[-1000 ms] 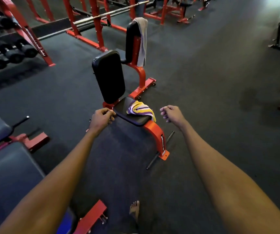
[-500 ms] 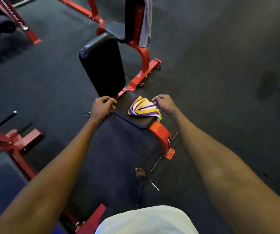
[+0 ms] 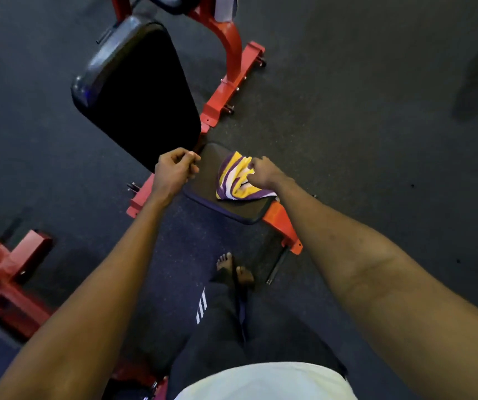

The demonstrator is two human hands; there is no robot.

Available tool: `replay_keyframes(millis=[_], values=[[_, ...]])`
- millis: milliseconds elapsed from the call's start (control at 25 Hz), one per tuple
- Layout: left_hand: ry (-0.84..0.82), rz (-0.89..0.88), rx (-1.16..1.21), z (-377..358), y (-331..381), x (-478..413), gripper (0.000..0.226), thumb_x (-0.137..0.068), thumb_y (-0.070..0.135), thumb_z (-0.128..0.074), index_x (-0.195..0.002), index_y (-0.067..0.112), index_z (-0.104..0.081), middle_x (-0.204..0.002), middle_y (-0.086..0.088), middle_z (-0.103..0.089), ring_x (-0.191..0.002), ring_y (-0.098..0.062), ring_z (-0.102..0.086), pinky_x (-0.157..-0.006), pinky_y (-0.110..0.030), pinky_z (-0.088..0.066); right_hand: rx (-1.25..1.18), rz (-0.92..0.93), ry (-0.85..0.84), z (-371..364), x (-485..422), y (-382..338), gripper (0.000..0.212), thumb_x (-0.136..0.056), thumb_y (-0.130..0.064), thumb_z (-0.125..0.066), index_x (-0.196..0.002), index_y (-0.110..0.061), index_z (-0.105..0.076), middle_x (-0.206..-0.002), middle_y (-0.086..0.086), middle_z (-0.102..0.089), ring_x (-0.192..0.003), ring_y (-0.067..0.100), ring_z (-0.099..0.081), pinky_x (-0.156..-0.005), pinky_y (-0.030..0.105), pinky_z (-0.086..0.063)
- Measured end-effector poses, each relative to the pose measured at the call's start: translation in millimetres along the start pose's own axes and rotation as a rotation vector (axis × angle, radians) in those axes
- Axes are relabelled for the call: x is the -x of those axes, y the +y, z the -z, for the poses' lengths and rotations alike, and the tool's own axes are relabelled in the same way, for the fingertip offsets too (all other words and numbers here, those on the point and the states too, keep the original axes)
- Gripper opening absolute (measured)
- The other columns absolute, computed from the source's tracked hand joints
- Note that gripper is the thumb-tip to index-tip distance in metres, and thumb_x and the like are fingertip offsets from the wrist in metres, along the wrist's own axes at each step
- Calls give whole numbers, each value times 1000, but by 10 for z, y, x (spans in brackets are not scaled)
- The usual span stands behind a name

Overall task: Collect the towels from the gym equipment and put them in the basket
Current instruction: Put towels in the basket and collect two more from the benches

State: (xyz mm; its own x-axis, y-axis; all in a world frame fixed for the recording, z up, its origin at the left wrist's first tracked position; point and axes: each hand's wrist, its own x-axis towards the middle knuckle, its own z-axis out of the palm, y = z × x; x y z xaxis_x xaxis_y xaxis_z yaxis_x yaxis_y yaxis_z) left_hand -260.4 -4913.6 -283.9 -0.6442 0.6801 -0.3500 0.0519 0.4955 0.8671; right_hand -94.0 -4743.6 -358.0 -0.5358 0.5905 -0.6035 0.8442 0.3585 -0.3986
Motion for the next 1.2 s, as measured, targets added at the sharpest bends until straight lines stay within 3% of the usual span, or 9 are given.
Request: replay_keyframes(millis=[160, 320, 440, 560, 640, 720, 800, 1000, 1200], values=[[-70, 5, -55, -248, -210, -447, 20, -101, 19, -52, -97, 10, -70, -70, -3, -66, -60, -11, -59, -53, -14, -43, 171, 47, -114, -381, -547, 27, 72, -85, -26, -71, -145, -3, -38, -150, 25, -32, -133, 45, -44, -108, 46, -41], [-76, -38, -30, -394, -428, -797, 19, -102, 19, -51, -108, 8, -65, -76, -7, -67, -62, -9, -60, -54, -11, -43, 266, 125, -222, -854, -1014, 113, 117, -70, -37, -89, -159, -12, -16, -164, 20, -9, -147, 46, -24, -115, 53, -34], [-90, -54, -18, -516, -579, -1038, 18, -101, 22, -52, -107, 10, -65, -76, -9, -67, -61, -8, -61, -54, -12, -43, 372, 112, -282, -1198, -1287, 291, 128, -68, -35, -91, -161, -20, -5, -169, 11, 8, -154, 43, -3, -115, 63, -29], [-115, -83, 14, -610, -661, -1198, 19, -98, 26, -52, -105, 13, -65, -75, -9, -67, -62, -11, -62, -55, -14, -44, 375, 80, -221, -1430, -1443, 488, 106, -80, -21, -82, -160, -25, -13, -169, 5, 9, -154, 41, 4, -112, 69, -29], [-131, -102, 18, -684, -703, -1228, 21, -98, 26, -52, -105, 11, -65, -73, -8, -67, -61, -12, -61, -55, -16, -45, 291, 119, -72, -1531, -1504, 558, 71, -92, -12, -64, -153, -21, -30, -167, 8, -12, -152, 43, -10, -110, 68, -33], [-150, -113, -3, -737, -692, -1223, 22, -98, 26, -52, -106, 11, -65, -72, -8, -67, -61, -12, -61, -55, -17, -45, 198, 114, 38, -1478, -1535, 550, 52, -94, -14, -57, -143, -17, -42, -151, 13, -39, -141, 45, -34, -103, 61, -42], [-164, -118, -16, -763, -596, -1181, 22, -97, 26, -51, -105, 11, -65, -72, -7, -67, -60, -11, -61, -56, -17, -45, 40, 74, 96, -1229, -1463, 525, 52, -91, -23, -63, -138, -13, -45, -133, 19, -54, -124, 45, -51, -96, 54, -48], [-207, -179, 3, -881, 6, -1023, 22, -92, 38, -53, -97, 23, -67, -71, -5, -68, -61, -10, -61, -60, -20, -47, -275, 26, 178, -185, -935, 709, 54, -79, -21, -76, -125, -7, -52, -122, 20, -62, -114, 39, -59, -89, 39, -46], [-252, -271, 45, -1190, 847, -687, 19, -101, 17, -53, -92, 24, -67, -67, 1, -67, -56, -2, -59, -58, -16, -46, -450, 5, 329, 796, 24, 929, 40, -78, -18, -75, -114, -15, -56, -108, 7, -67, -100, 25, -62, -75, 25, -37]])
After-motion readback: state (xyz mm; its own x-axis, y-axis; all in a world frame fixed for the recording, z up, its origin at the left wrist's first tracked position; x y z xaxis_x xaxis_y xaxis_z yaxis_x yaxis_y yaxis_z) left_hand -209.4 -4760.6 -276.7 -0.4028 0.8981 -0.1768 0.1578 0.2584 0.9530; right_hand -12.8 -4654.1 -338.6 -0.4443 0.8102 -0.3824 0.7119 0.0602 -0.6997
